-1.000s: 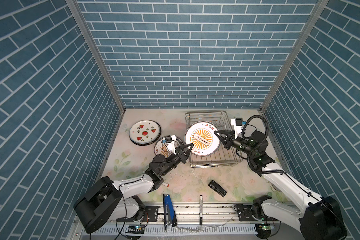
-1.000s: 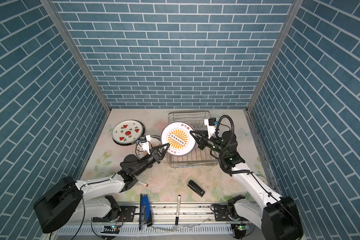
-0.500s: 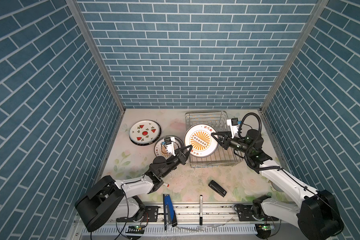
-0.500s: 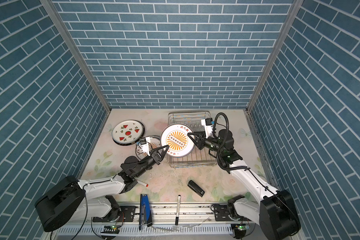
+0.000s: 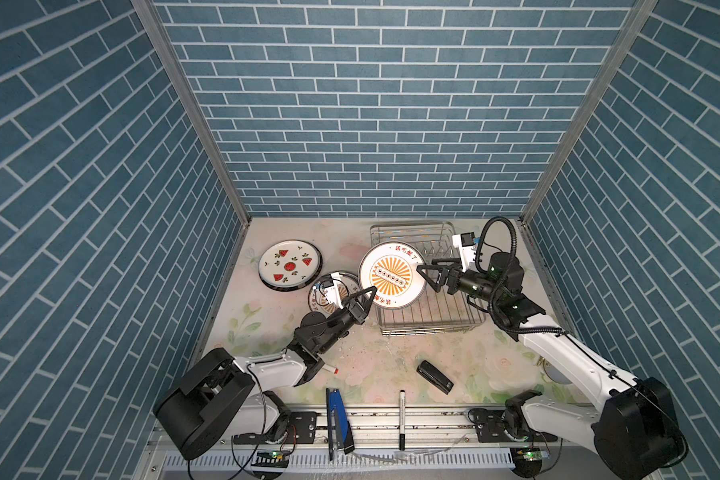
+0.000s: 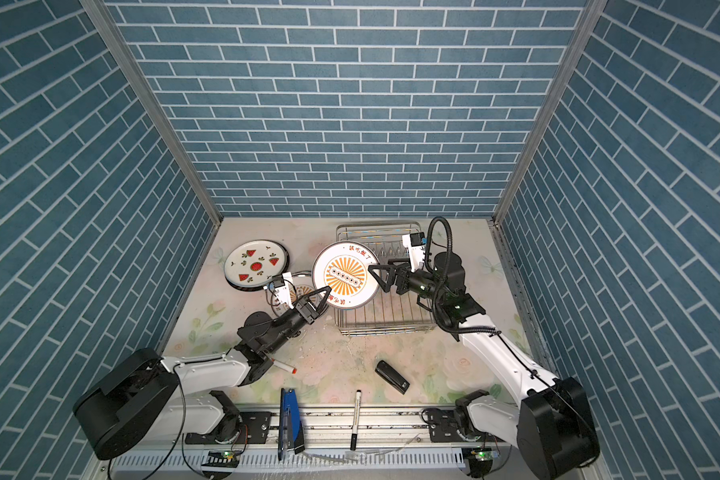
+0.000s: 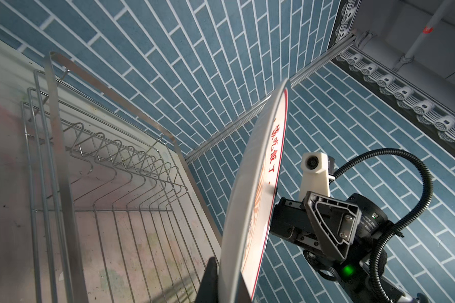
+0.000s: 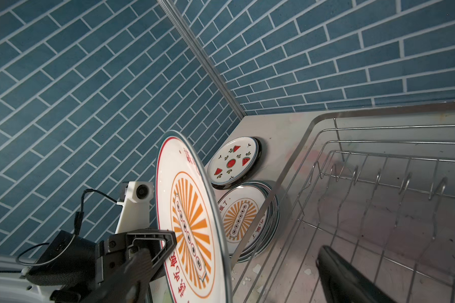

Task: Unload the plates from the dish rack
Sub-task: 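Carry the plate with the left gripper onto the table stack while right withdraws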

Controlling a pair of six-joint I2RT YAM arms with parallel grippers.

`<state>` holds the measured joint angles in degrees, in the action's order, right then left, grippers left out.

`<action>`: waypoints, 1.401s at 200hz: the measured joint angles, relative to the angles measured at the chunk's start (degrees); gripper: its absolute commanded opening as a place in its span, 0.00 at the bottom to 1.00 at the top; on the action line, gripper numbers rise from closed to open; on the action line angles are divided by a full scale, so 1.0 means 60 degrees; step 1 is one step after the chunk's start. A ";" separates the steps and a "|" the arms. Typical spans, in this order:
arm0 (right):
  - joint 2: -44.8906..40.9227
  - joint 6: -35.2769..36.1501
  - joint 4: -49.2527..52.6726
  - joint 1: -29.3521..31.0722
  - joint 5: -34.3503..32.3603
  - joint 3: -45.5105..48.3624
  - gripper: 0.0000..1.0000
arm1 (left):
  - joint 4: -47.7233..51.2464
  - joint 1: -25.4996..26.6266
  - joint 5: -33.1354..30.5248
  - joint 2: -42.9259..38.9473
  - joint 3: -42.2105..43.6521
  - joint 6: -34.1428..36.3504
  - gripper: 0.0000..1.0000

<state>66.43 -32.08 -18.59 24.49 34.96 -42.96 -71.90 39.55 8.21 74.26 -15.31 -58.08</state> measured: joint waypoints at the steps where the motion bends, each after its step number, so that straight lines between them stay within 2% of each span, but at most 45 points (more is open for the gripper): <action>1: 0.0000 0.0000 0.0018 0.0000 -0.0018 0.0000 0.99 | -0.0004 -0.0007 0.0004 0.0000 0.0007 -0.0007 0.00; 49: 0.0000 0.0029 0.0095 0.0000 -0.0149 0.0000 0.99 | 0.0685 -0.0124 -0.0255 -0.0630 0.0313 -0.0219 0.00; 84: 0.0000 0.0029 0.0095 0.0000 -0.0149 0.0000 0.99 | 0.1377 -0.0324 -0.0823 -0.1836 0.0761 -0.0324 0.00; 148: 0.0160 0.0069 -0.0040 0.0073 -0.0007 -0.0004 0.99 | 0.3548 -0.1326 -0.1362 -0.4218 0.1446 -0.0732 0.00; 169: 0.0444 0.0390 0.0364 0.0535 -0.0095 -0.0240 0.99 | 0.4568 -0.1570 -0.1599 -0.5027 0.1494 -0.1056 0.00; 206: 0.1107 0.1461 0.1574 0.2040 -0.0998 -0.1293 0.99 | 0.5697 -0.2269 -0.2204 -0.6025 0.2211 -0.1803 0.00; 241: 0.1781 0.2069 0.2109 0.2583 -0.1198 -0.1818 0.99 | 0.6677 -0.2630 -0.2426 -0.6313 0.2382 -0.2284 0.00; 280: 0.2470 0.2503 0.2637 0.3096 -0.1690 -0.2113 0.99 | 0.7300 -0.2787 -0.2437 -0.6025 0.2320 -0.2769 0.00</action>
<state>81.25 -17.06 -2.76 43.07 24.82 -55.64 -28.10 22.83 -6.42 38.11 -1.39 -74.70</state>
